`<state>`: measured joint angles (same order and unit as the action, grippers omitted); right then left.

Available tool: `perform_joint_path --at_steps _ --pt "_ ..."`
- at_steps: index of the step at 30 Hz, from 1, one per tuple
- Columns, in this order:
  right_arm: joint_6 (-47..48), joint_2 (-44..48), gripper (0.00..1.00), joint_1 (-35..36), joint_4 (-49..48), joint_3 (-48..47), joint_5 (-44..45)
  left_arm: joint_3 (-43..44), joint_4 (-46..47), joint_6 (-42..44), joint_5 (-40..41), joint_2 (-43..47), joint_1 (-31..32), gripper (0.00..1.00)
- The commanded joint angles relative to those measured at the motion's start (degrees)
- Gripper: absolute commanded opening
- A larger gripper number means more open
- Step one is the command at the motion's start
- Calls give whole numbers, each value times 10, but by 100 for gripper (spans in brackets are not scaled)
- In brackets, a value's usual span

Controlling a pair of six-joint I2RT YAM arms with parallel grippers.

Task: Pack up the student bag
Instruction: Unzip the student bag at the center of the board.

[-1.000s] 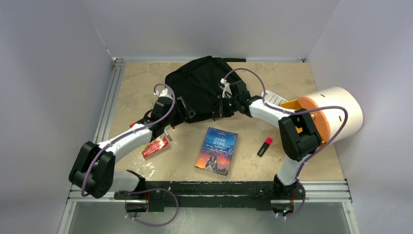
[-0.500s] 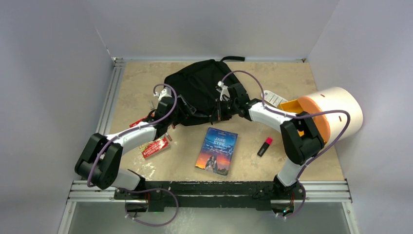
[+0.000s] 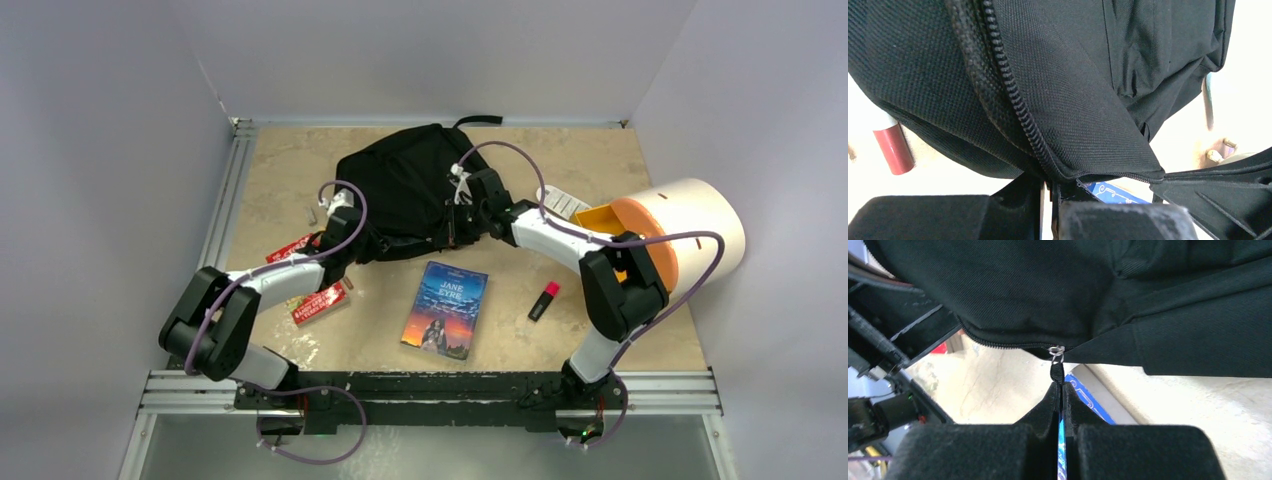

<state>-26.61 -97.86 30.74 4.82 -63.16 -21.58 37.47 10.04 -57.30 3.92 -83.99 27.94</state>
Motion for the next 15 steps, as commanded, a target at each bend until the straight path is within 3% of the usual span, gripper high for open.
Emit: perform_joint_path --at_steps 1,10,15 --pt "2 12 0 0 45 -54 102 -3 -6 20 32 33 2 0" --pt "14 -36 0 -1 101 -123 248 -15 -9 28 35 43 1 0" --pt "27 -68 0 -1 120 -140 285 -24 -11 28 42 52 0 0"
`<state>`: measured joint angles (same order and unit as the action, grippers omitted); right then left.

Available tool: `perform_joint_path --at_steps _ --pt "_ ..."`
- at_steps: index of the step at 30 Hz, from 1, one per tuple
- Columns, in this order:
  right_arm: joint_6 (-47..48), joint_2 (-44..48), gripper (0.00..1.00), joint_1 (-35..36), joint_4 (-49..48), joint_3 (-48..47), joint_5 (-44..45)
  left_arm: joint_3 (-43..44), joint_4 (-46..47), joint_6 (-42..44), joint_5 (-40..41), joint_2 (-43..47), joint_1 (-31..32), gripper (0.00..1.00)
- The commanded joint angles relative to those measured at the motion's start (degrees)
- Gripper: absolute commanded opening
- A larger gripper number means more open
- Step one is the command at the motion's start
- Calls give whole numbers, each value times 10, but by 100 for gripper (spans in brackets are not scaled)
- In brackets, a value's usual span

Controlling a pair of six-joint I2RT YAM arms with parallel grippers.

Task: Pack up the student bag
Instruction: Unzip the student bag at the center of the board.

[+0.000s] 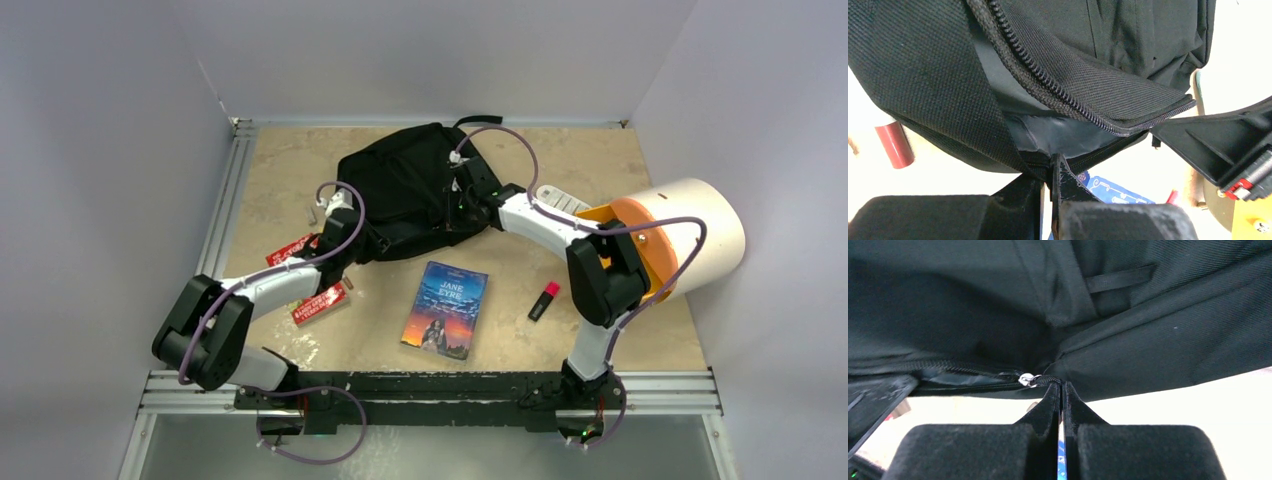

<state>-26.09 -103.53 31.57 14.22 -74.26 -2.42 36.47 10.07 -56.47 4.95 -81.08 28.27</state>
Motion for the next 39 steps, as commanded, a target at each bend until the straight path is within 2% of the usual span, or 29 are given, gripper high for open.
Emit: perform_joint_path --at_steps 1,7,15,19,22,26,28,30,34,36,39 --pt "24 -18 0 -10 28 -30 96 -14 -12 21 32 25 -3 0" --pt "32 -31 0 -11 36 -17 115 -14 -19 26 33 32 -15 0" --pt "34 -4 0 -15 47 5 182 -15 -22 35 29 38 -28 0" --pt "33 14 0 -14 53 17 223 -26 52 82 -28 30 -28 0" --pt "35 32 0 -15 53 24 231 -8 69 114 -73 5 -28 0" --pt "50 70 12 -14 28 36 187 4 72 129 -90 -6 -28 0" --pt "63 102 34 -14 0 48 158 3 68 130 -87 -1 -28 0" --pt "78 141 50 -14 -39 62 148 1 62 130 -80 2 -28 0" --pt "113 233 55 -14 -148 97 86 -9 59 127 -75 7 -28 0" --pt "124 279 63 -14 -257 143 47 -14 63 123 -75 6 -28 0" --pt "160 314 65 -14 -391 205 -24 -17 69 117 -81 3 -28 0"
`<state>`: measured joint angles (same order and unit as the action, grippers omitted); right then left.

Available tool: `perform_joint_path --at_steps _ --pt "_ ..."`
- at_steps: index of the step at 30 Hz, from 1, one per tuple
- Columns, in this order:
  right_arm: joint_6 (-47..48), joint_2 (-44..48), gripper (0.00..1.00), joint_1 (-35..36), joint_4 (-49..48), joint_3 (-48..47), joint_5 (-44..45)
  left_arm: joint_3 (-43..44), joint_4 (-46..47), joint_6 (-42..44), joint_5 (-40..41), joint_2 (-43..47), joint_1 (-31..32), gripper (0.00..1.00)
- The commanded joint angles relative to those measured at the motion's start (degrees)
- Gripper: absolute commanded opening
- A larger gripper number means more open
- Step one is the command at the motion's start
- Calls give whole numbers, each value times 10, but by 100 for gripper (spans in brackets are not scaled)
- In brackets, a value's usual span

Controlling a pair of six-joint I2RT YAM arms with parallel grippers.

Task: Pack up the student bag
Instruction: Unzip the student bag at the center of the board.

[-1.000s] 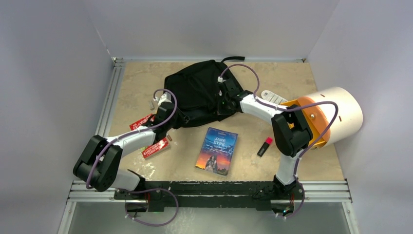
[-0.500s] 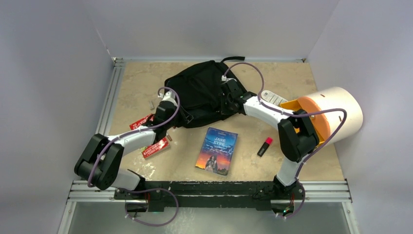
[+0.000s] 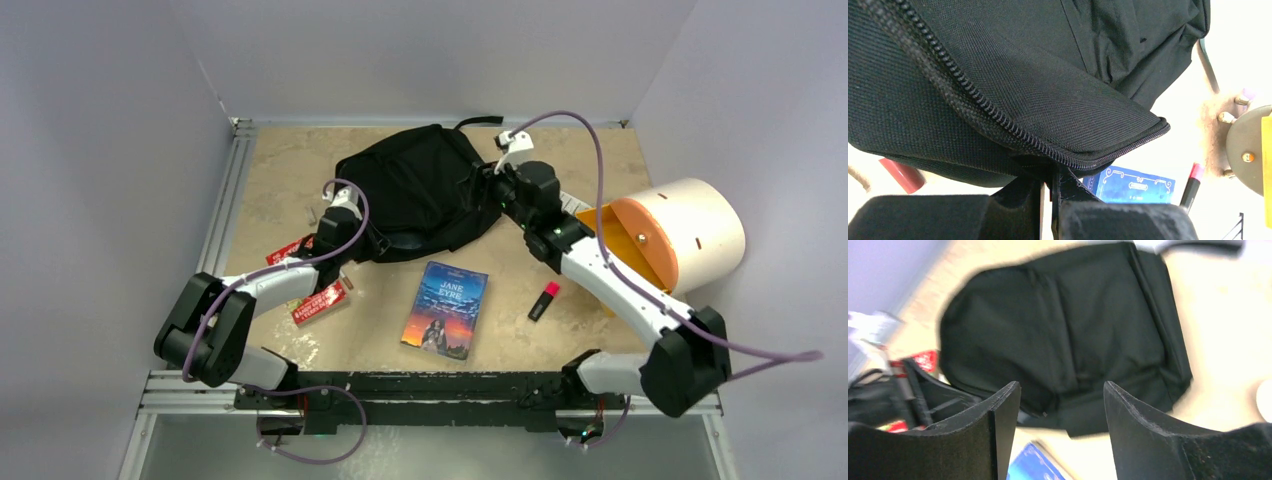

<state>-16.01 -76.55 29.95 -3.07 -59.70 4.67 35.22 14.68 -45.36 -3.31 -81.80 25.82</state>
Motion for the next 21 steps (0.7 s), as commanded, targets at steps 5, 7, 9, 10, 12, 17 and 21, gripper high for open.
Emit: perform_joint_path --at_steps 5,7,9,10,12,17,21 --pt "93 7 64 2 -232 25 -169 -7 26 1 -1 7 -3 0" --pt "137 -29 64 3 -218 -1 -215 -7 26 1 -3 8 -3 0" --pt "183 -63 64 7 -204 -19 -246 -8 26 2 -5 8 -3 0" --pt "222 -73 64 12 -205 -17 -265 -7 26 2 -6 9 -3 0" --pt "307 -78 64 38 -216 2 -277 -7 26 2 -8 9 -3 0" --pt "513 -99 69 106 -163 11 -282 -10 31 1 -17 7 -3 0" --pt "573 -146 68 142 -121 -24 -233 -12 34 0 -20 6 -3 0"
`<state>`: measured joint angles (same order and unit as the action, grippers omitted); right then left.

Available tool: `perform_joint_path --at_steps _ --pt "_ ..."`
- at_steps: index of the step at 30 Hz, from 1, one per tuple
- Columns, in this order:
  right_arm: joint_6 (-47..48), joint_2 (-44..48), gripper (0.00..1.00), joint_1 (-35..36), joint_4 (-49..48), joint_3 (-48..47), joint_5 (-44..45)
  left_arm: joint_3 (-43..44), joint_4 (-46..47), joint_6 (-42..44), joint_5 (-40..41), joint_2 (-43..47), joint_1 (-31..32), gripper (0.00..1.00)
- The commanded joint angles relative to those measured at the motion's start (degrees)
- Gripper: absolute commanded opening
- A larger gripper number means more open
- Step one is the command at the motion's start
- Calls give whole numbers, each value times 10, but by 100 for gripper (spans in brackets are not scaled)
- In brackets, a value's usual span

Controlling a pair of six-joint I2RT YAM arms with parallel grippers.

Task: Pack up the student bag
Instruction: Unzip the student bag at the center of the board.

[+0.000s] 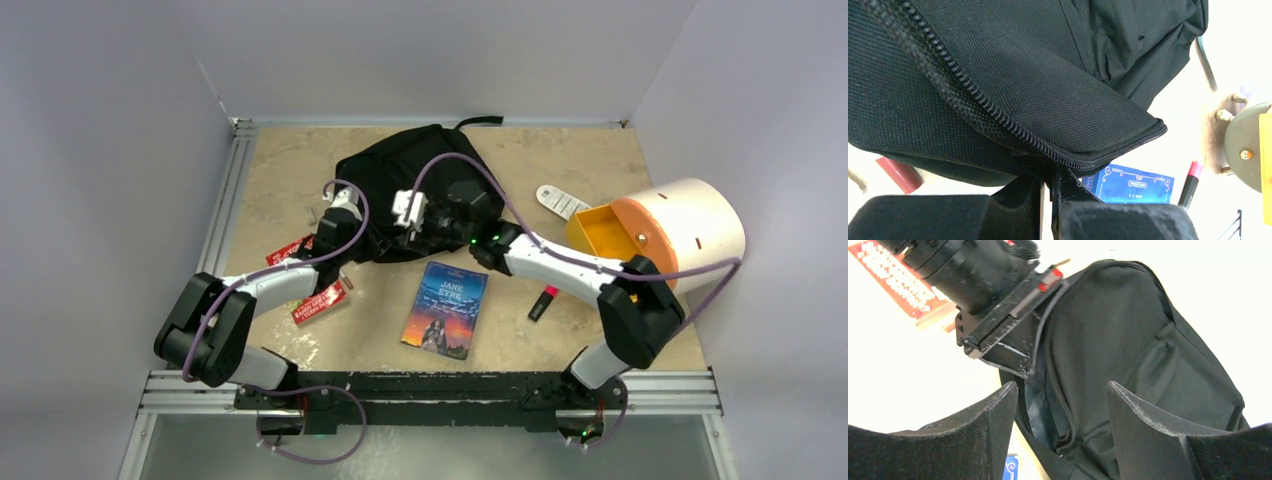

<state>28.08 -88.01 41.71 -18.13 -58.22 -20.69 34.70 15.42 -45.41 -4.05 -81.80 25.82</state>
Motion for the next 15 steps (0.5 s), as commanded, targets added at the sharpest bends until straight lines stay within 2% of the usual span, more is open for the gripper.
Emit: perform_joint_path --at_steps 1,8,15 --pt "146 -41 68 32 29 -42 40 -7 28 0 -14 7 -3 0" --pt "215 -106 69 52 20 -69 117 -9 29 -2 -21 11 -3 0" --pt "231 -146 62 55 -34 -70 161 -12 34 -5 -30 13 -3 0"
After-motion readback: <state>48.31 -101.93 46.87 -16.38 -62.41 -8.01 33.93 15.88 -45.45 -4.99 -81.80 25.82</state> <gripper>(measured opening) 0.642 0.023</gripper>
